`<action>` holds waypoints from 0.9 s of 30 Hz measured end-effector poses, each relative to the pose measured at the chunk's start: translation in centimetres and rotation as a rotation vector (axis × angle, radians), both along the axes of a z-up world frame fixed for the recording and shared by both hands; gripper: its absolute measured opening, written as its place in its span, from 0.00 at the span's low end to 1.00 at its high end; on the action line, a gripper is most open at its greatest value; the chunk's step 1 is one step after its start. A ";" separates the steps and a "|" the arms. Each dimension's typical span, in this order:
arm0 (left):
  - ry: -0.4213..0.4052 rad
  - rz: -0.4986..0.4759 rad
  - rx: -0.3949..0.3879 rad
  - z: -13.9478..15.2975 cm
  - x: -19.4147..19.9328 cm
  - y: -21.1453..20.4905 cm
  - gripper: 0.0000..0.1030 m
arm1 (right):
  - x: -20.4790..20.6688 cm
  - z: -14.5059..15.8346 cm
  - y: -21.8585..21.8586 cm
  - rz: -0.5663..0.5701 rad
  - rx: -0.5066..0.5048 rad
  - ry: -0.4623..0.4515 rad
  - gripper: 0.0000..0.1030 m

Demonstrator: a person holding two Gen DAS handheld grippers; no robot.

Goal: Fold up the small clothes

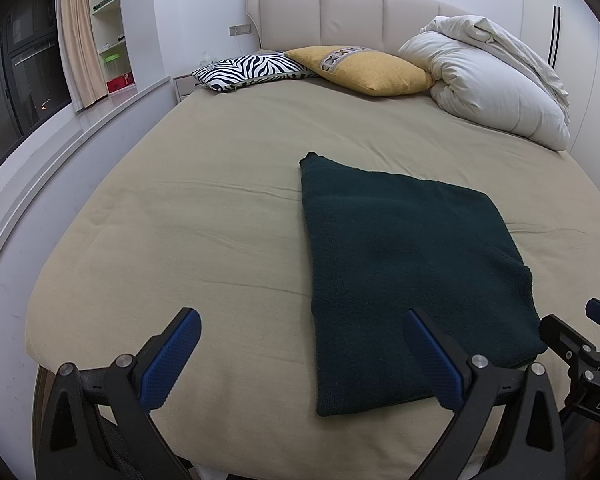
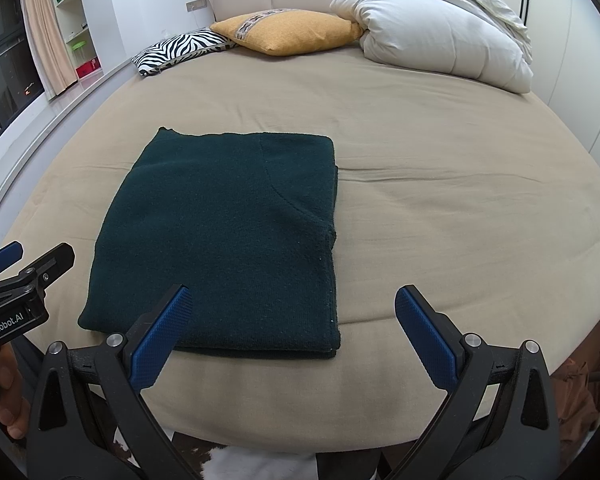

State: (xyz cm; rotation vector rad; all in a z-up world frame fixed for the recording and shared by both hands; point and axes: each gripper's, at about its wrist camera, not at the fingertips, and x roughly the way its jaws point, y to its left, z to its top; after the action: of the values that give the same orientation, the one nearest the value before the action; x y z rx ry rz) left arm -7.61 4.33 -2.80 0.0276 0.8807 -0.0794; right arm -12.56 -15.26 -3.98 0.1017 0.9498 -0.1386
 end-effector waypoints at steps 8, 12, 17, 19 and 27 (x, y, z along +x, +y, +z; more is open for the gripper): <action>0.001 -0.001 0.000 -0.1 0.0 0.0 1.00 | -0.1 -0.1 0.1 0.000 0.000 0.001 1.00; 0.001 -0.002 0.000 0.0 0.0 0.1 1.00 | -0.1 -0.1 0.1 -0.001 0.000 0.001 1.00; 0.003 -0.003 0.000 -0.2 0.1 0.1 1.00 | -0.1 -0.1 0.1 -0.001 0.000 0.002 1.00; 0.002 -0.003 0.000 -0.2 0.0 0.1 1.00 | -0.1 -0.1 0.1 -0.001 0.001 0.002 1.00; 0.003 -0.004 0.001 -0.1 0.1 0.2 1.00 | -0.1 0.0 0.1 -0.002 0.001 0.001 1.00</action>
State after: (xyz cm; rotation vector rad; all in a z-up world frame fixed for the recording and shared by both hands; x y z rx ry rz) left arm -7.46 4.49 -2.90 0.0300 0.8834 -0.0825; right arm -12.63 -15.12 -4.03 0.1033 0.9512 -0.1397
